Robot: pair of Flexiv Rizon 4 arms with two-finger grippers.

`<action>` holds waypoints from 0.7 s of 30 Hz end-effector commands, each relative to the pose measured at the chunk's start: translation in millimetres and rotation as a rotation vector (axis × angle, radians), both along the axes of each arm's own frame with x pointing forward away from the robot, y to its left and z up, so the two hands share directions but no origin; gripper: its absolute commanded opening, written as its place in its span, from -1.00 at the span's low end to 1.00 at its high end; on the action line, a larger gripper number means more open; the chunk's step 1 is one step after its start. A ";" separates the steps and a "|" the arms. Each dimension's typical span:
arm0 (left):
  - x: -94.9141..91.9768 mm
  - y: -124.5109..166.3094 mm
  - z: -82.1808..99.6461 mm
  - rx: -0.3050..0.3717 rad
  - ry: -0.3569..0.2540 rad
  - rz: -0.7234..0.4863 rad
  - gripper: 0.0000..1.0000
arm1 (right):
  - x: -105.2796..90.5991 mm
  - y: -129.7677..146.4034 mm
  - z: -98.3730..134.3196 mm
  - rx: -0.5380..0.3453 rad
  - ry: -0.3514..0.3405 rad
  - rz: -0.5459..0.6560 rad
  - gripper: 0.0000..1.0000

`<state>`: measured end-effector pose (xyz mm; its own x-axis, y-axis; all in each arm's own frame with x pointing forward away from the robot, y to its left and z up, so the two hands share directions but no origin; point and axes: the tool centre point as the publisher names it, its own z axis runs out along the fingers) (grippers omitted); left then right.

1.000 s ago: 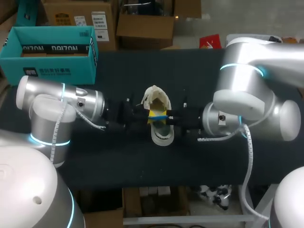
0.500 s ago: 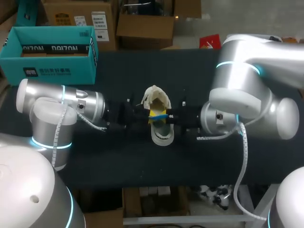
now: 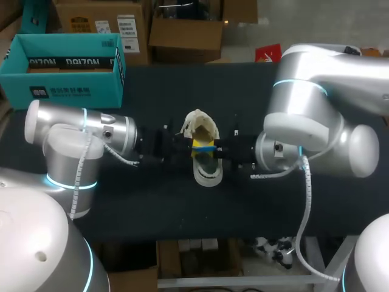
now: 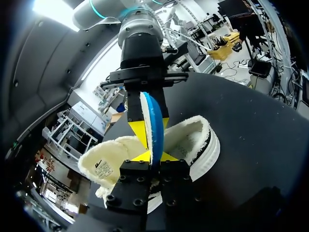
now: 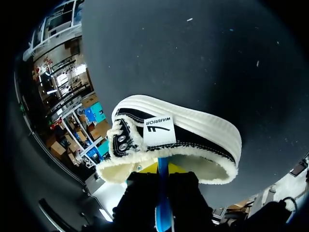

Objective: Open the shoe tongue, take the insole out of the shoe, put the insole back into the shoe, and pack the shoe into the shoebox

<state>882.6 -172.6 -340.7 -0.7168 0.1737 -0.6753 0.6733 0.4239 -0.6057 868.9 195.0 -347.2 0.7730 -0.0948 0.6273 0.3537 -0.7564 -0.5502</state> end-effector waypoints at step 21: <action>-18.1 10.7 15.7 -0.038 -0.015 0.007 -0.11 | 7.9 7.7 -12.5 0.002 0.019 -0.053 -1.00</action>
<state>875.6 -171.9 -331.1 -0.7125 0.1617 -0.6828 0.6800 0.3989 -0.6152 878.4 199.2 -357.4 0.7882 -0.1252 0.6025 0.3110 -0.7638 -0.5656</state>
